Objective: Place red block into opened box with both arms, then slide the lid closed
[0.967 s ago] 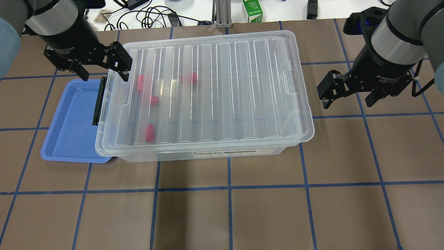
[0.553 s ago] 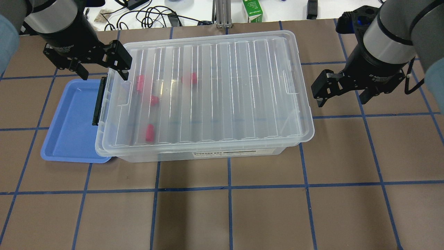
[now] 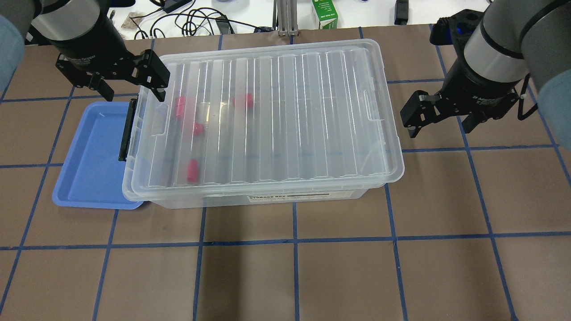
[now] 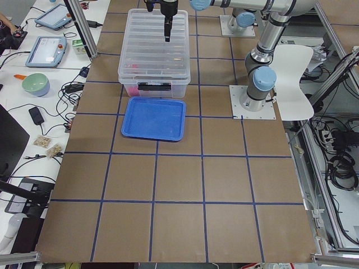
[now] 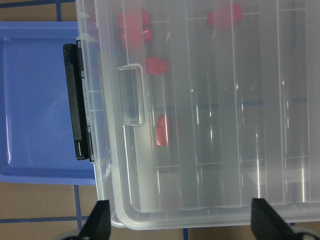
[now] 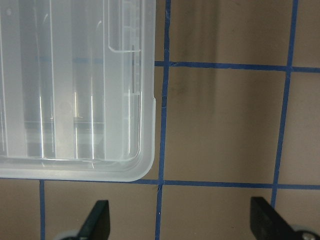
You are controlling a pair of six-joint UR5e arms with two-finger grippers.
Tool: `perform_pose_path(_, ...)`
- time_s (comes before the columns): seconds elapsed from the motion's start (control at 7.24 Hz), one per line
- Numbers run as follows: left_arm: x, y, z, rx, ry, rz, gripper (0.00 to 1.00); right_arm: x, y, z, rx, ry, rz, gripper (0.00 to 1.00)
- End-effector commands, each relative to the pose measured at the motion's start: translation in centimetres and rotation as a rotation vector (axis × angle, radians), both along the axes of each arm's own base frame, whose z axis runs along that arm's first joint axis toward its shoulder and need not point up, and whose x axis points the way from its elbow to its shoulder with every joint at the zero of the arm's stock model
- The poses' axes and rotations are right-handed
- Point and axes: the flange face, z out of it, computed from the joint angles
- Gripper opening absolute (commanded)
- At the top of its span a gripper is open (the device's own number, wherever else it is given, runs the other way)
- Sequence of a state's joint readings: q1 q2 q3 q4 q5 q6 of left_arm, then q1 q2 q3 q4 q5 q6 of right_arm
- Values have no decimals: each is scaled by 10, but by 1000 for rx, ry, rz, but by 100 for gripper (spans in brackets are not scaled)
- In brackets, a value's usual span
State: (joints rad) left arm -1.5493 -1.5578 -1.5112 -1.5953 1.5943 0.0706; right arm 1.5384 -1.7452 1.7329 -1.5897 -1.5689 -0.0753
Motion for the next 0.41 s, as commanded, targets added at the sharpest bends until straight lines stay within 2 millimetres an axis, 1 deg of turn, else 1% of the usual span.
perform_pose_path(0.0,0,1,0,5,-1,0,100,1,9,7,-9,0,-5,100)
perform_pose_path(0.28,0,1,0,5,-1,0,100,1,11,6,1,2,-5,100)
